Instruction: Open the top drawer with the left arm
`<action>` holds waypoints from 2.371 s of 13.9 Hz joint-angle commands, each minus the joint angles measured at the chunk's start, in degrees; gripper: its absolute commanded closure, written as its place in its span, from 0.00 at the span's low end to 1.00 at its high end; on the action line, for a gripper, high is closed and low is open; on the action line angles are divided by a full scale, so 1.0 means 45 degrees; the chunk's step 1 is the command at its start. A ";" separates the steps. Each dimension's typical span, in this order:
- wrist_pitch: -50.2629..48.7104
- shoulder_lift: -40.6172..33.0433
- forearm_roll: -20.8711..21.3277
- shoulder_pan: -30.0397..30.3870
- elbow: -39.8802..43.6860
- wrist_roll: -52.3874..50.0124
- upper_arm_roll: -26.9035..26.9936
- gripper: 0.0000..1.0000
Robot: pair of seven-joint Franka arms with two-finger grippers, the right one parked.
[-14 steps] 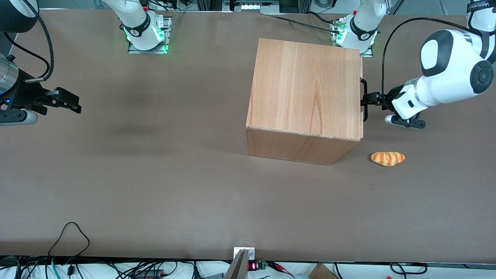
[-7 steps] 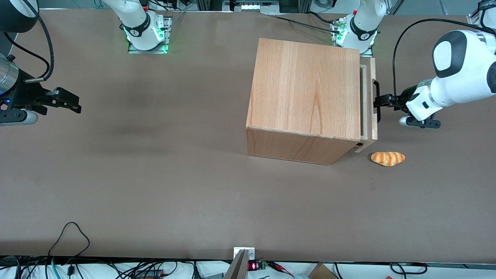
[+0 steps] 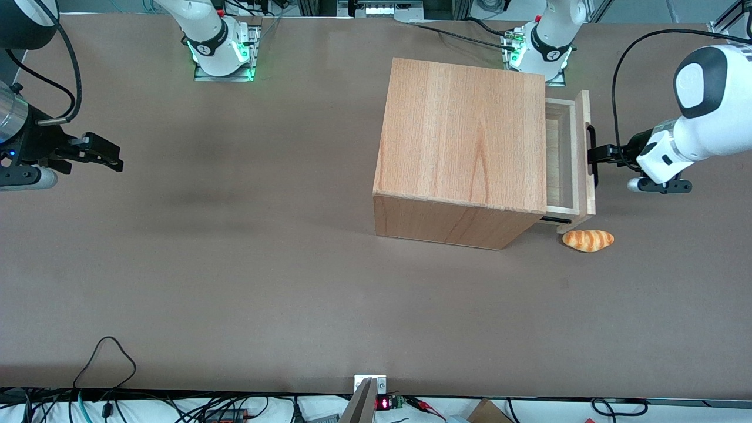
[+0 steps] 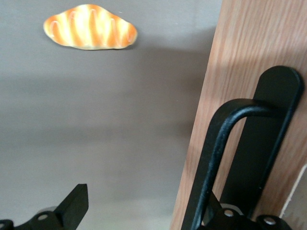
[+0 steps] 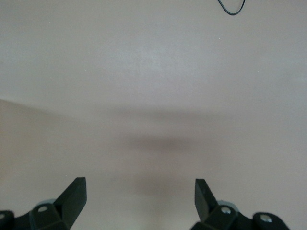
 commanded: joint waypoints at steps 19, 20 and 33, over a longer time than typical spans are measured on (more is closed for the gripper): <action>-0.0064 0.0841 0.1263 0.3003 0.1244 0.0945 -0.0036 0.00; -0.0064 0.0899 0.1263 0.3158 0.1284 0.1024 -0.0055 0.00; -0.2406 0.1154 0.1244 0.3004 0.4717 0.1083 -0.0250 0.00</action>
